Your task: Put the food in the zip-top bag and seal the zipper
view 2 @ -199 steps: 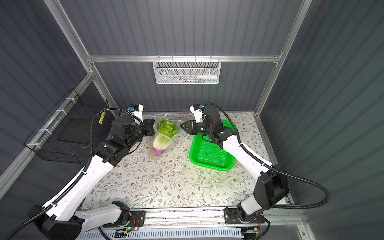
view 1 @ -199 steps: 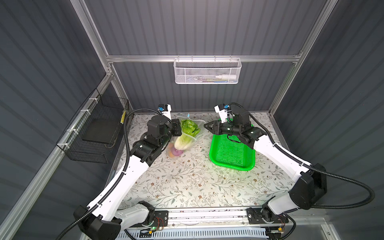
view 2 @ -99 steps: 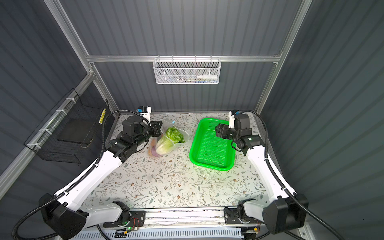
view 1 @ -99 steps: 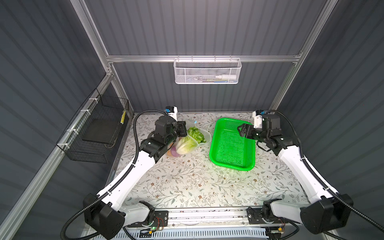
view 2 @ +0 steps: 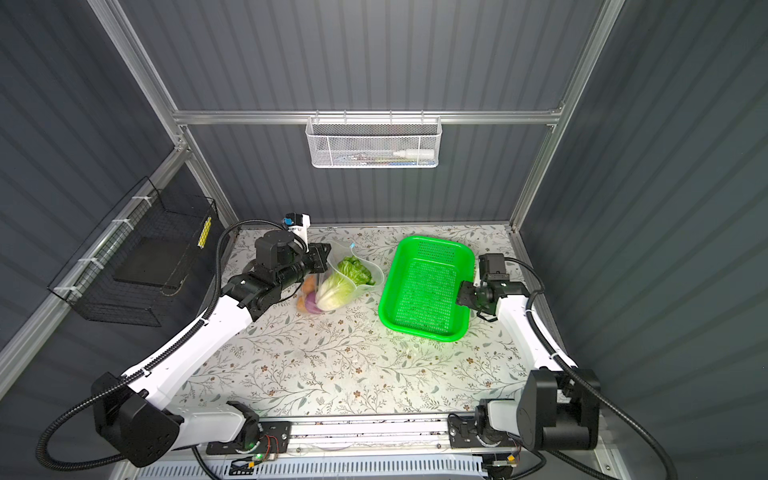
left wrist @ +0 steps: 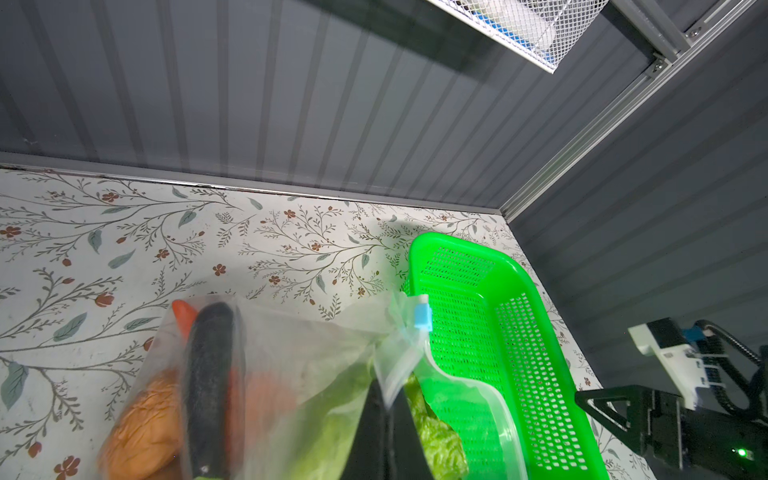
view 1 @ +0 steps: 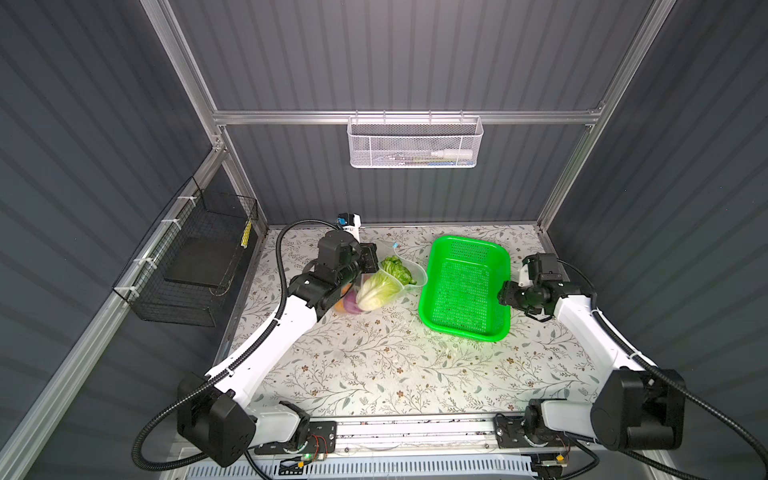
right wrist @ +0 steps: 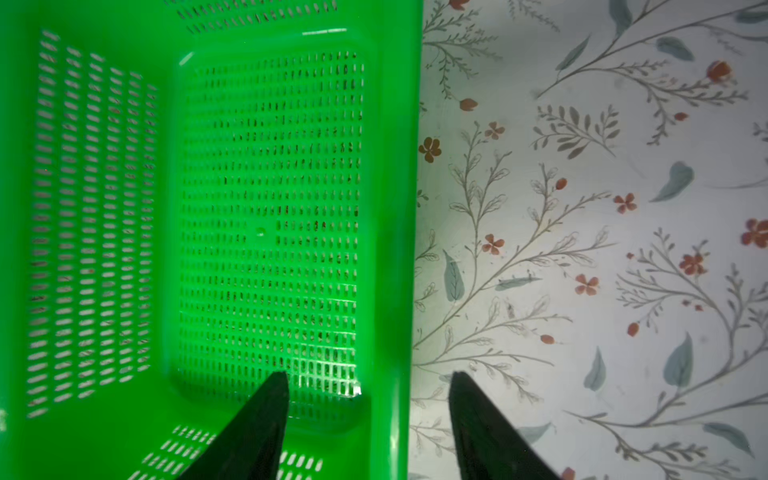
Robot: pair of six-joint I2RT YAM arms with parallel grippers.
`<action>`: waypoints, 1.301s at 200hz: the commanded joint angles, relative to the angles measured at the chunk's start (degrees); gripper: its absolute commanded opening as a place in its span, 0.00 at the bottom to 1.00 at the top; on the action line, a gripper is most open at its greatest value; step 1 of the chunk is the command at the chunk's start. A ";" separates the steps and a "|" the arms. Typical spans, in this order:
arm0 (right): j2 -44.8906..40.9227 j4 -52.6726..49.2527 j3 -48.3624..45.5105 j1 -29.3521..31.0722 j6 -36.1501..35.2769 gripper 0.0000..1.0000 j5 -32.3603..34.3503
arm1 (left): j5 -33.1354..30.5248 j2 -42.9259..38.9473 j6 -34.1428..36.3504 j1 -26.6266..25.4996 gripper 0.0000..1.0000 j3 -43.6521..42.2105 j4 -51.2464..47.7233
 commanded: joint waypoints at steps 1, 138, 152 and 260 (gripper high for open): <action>1.76 0.03 -0.69 0.10 -0.80 0.57 0.16 | 0.44 -0.64 -0.61 0.35 0.00 2.31 0.10; 13.93 1.09 9.11 -6.05 -14.60 0.15 2.73 | -0.38 -1.88 -0.04 0.29 0.00 2.69 -0.99; 17.45 0.71 12.89 -8.05 -17.84 0.15 3.16 | -0.29 -1.80 -0.11 0.29 0.00 2.86 -1.03; 21.29 -4.26 29.83 -10.67 -16.49 0.67 -1.07 | 3.46 -1.09 1.08 0.30 0.00 2.86 -0.48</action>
